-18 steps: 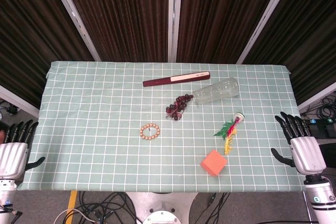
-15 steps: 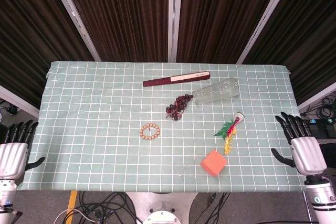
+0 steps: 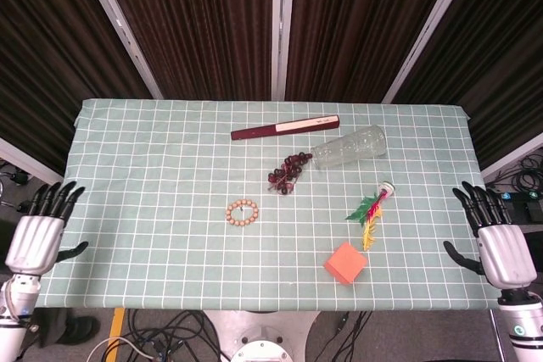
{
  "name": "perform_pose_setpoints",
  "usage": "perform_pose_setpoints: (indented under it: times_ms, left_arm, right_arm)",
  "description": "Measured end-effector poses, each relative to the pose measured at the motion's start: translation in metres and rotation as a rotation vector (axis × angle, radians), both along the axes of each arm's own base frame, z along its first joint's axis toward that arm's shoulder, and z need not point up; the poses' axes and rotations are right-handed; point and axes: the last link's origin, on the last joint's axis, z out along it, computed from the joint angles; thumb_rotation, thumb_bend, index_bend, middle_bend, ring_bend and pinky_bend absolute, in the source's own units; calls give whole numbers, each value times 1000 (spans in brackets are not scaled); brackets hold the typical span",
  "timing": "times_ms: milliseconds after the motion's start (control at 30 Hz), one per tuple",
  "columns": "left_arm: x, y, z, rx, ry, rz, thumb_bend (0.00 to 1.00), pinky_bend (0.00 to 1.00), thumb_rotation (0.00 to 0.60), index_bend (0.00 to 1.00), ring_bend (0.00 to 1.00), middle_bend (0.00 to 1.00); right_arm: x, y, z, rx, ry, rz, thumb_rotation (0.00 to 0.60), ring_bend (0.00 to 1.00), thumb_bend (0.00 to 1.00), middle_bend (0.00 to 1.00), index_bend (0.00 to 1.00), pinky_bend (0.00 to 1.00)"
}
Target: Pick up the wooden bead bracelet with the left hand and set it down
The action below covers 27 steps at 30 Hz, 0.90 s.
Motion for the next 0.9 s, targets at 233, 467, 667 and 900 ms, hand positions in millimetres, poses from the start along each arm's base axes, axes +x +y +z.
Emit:
perform_pose_setpoints:
  times_ms: [233,467,667,900]
  left_arm:
    - [38,53,-25,-181,12,-221,42,8,600,331,99,289]
    - [82,101,-73,-360,35,-332,88,0,600,355,99,345]
    - [111,123,-119,-447,118,-397,93,0,600,363,99,340]
    - [126,122,-159,-492,216,-448,95,0,600,362,98,303]
  right_arm:
    - [6,5,6,-24,10,27,600,0,169,0,0,0]
    - [-2,9,4,-17,-9,-1,600,0,169,0,0,0]
    - [-5,9,4,-18,-15,-10,600,0,169,0,0,0]
    - [-8,9,2,-12,-17,-21,600,0,168,0,0,0]
